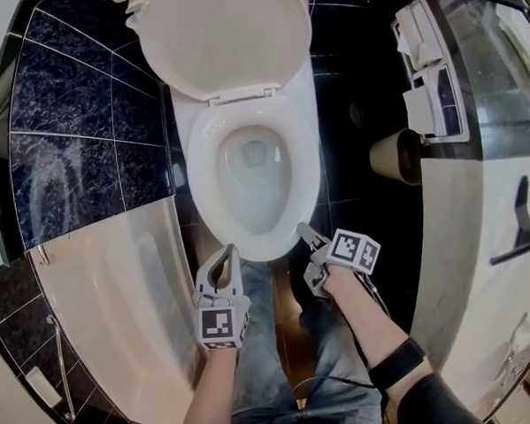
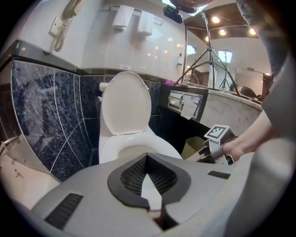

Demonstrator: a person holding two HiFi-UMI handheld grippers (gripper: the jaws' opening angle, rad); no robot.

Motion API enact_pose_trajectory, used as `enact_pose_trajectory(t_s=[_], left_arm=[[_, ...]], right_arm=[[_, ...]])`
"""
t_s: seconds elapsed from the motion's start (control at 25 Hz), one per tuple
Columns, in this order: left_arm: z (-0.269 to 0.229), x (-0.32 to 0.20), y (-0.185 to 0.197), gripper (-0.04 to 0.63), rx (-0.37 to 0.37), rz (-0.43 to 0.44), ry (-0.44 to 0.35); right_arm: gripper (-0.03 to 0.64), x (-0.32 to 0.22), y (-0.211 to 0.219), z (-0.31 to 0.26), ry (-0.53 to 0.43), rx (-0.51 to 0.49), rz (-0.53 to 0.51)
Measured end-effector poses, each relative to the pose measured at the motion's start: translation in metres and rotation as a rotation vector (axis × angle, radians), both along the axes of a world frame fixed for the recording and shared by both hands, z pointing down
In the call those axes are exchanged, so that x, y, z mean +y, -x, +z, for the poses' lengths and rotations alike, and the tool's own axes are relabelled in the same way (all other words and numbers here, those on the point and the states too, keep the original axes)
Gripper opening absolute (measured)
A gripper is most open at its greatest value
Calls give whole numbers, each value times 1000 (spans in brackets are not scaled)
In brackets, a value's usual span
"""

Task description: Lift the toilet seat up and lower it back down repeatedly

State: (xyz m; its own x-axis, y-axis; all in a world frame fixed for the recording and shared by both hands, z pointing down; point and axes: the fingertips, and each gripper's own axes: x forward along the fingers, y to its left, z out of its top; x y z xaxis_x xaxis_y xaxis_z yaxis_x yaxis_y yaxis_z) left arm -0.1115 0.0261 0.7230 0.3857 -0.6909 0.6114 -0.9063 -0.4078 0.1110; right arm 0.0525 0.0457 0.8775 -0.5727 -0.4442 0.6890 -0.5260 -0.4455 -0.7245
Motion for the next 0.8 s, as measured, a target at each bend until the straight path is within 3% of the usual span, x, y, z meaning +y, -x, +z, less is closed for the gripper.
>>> enact_pose_trajectory(t_s=[0.24, 0.44, 0.8], left_arm=[[14, 58, 21, -9, -44, 0, 132], [53, 83, 30, -9, -33, -58, 260], [33, 17, -7, -9, 13, -28, 195]], right_arm=[[132, -13, -1, -51, 13, -12, 9], [139, -33, -1, -90, -8, -27, 9], [147, -51, -1, -119, -34, -28, 12]])
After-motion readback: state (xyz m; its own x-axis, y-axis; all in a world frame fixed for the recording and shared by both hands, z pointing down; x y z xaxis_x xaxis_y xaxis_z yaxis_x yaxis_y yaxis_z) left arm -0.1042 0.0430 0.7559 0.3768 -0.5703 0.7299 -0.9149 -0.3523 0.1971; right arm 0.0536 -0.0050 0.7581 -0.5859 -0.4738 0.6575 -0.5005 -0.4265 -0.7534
